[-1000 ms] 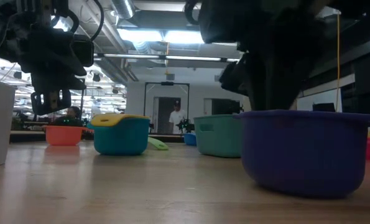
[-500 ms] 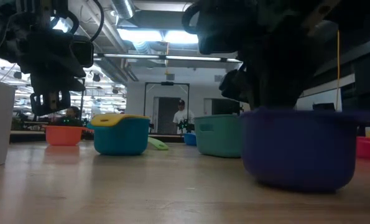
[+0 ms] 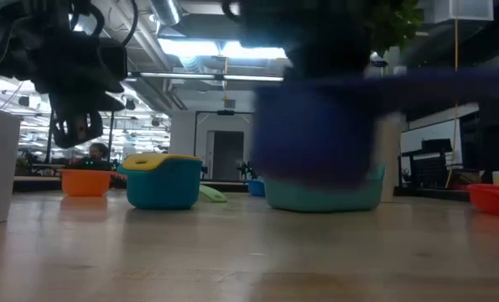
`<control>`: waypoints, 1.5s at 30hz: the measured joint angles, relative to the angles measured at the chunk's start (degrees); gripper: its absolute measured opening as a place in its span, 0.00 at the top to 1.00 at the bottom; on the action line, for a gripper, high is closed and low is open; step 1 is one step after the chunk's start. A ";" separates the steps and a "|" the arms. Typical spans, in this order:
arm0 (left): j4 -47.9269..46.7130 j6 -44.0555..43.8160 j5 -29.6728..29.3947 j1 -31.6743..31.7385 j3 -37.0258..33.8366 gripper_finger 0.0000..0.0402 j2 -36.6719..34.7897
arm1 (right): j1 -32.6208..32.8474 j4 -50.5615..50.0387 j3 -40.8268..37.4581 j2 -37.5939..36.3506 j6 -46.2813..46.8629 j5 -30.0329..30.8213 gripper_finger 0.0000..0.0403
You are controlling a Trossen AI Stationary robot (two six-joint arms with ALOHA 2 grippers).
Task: Nest measuring cups in basket
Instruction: Stack the dark blue measuring cup on top of the yellow measuring cup
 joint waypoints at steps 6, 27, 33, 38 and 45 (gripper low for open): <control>-0.12 4.27 -0.31 0.06 -0.02 0.82 -6.45 | -1.19 0.36 5.02 -0.04 5.24 7.28 0.97; -12.42 30.25 -11.53 0.04 -0.02 0.82 -30.75 | -7.30 15.21 6.17 -0.11 17.25 24.19 0.97; -12.46 31.48 -11.51 0.04 -0.02 0.82 -31.89 | -8.04 13.55 6.14 0.19 16.20 25.72 0.97; -13.09 31.49 -11.51 0.04 -0.02 0.82 -31.78 | -9.05 14.13 6.08 1.99 13.74 25.57 0.97; -14.46 31.43 -11.49 0.03 -0.02 0.82 -31.75 | -10.95 13.95 6.07 3.82 8.61 21.18 0.97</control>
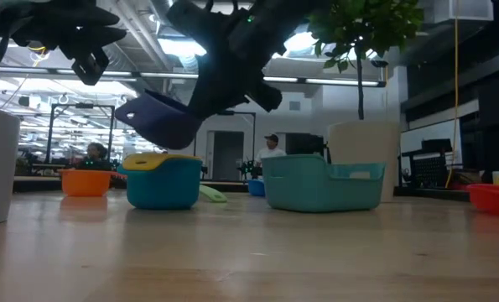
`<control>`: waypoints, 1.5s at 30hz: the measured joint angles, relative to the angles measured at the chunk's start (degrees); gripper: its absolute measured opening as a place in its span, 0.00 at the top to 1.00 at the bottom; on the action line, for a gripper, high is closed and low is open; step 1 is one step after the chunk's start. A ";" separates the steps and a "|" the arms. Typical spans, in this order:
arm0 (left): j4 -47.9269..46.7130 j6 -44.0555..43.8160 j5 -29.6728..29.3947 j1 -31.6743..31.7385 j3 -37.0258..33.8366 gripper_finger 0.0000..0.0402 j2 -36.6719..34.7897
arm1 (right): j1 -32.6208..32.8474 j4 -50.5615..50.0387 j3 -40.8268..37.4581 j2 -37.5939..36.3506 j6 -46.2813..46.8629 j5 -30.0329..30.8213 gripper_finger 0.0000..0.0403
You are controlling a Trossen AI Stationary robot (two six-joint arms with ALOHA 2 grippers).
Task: Nest measuring cups in basket
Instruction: Stack the dark blue measuring cup on top of the yellow measuring cup, then stack the orange measuring cup on top of the dark blue measuring cup
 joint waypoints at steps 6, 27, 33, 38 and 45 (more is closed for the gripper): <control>0.05 -0.06 0.00 0.00 0.00 0.82 0.01 | -1.64 0.10 0.00 0.01 -1.11 -3.00 0.97; 0.06 -0.51 0.00 0.00 0.00 0.82 0.00 | -2.28 -0.31 -0.02 1.49 -2.67 -6.04 0.88; 0.05 -0.55 0.00 -0.01 0.00 0.82 0.01 | -2.28 -0.31 0.00 1.49 -2.70 -6.01 0.80; 0.07 -0.55 0.00 -0.01 0.00 0.82 0.00 | -2.28 -0.31 -0.01 1.49 -4.20 -6.01 0.73; 0.07 -0.59 1.11 0.00 0.00 0.82 0.01 | -1.96 -0.51 0.01 0.66 -7.12 -8.55 0.71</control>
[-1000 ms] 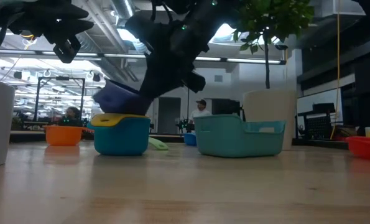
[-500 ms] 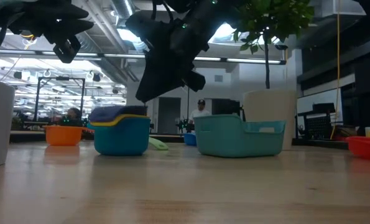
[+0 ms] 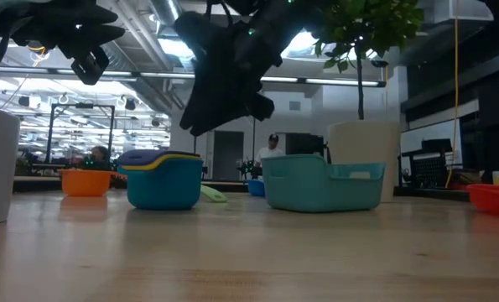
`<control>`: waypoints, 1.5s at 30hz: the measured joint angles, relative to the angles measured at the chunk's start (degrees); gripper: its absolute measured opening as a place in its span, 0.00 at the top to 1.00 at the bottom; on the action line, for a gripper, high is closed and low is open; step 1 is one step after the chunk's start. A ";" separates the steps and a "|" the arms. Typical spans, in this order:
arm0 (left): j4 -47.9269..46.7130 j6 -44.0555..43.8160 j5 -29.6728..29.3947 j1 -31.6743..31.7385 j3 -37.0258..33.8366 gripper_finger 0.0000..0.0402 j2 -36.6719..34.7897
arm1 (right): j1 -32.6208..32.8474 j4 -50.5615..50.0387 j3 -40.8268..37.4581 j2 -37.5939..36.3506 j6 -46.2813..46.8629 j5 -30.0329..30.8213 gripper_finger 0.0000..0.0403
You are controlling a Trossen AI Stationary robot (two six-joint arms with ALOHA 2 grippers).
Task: Nest measuring cups in basket
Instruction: Stack the orange measuring cup on top of the dark blue measuring cup
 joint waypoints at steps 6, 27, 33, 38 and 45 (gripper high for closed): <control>0.33 0.00 -0.24 -0.01 0.01 0.82 -0.01 | 3.10 -8.08 0.00 -4.54 -4.45 4.10 0.71; 0.64 -10.44 -13.30 0.01 0.02 0.74 0.01 | 12.29 -24.85 -16.33 -23.08 1.64 18.42 0.71; 0.87 -9.95 -21.32 1.16 1.66 0.63 0.01 | 11.73 -8.32 -31.09 -33.31 1.59 15.60 0.71; -3.38 -7.49 -24.73 4.82 7.88 0.62 0.01 | 9.88 3.70 -41.41 -39.53 -1.11 13.77 0.71; -38.74 -20.59 -28.07 11.83 25.14 0.62 0.53 | 5.38 15.99 -52.72 -43.00 -1.50 6.41 0.71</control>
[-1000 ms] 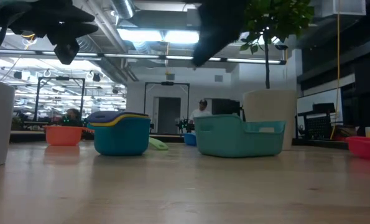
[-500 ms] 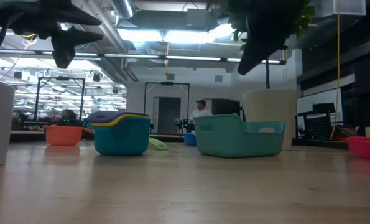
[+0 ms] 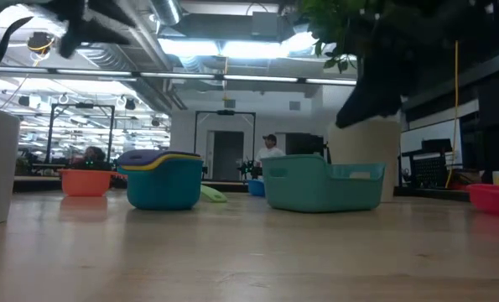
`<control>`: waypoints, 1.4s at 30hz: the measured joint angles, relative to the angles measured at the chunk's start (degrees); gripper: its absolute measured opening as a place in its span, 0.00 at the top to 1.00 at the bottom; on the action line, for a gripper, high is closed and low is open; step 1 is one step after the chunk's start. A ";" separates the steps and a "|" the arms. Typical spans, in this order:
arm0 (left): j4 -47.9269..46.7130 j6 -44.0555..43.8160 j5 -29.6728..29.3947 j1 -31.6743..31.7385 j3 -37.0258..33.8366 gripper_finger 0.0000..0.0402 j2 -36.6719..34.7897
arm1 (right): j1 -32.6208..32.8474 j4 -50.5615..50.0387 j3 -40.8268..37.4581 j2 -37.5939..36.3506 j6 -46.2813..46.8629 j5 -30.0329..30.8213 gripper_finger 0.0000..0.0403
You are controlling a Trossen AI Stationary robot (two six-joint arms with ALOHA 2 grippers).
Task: Nest measuring cups in basket
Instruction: Stack the orange measuring cup on top of the dark blue measuring cup
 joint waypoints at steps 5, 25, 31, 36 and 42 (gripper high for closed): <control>-24.37 -18.12 2.45 4.49 8.31 0.62 2.61 | -2.01 9.45 -5.14 -0.26 -4.74 -5.43 0.71; -38.02 -40.76 25.53 12.80 0.50 0.63 17.23 | -6.39 16.84 -7.21 -0.22 -19.19 -12.99 0.71; -37.66 -40.25 26.11 15.34 0.37 0.63 21.62 | -6.39 16.76 -7.21 -0.22 -20.84 -13.06 0.71; -37.10 -40.17 26.41 16.89 0.29 0.63 24.46 | -6.39 16.76 -7.19 -0.22 -20.97 -13.10 0.71; -31.11 -39.26 26.46 18.38 -0.78 0.63 27.68 | -6.39 16.76 -7.19 -0.19 -21.21 -13.07 0.71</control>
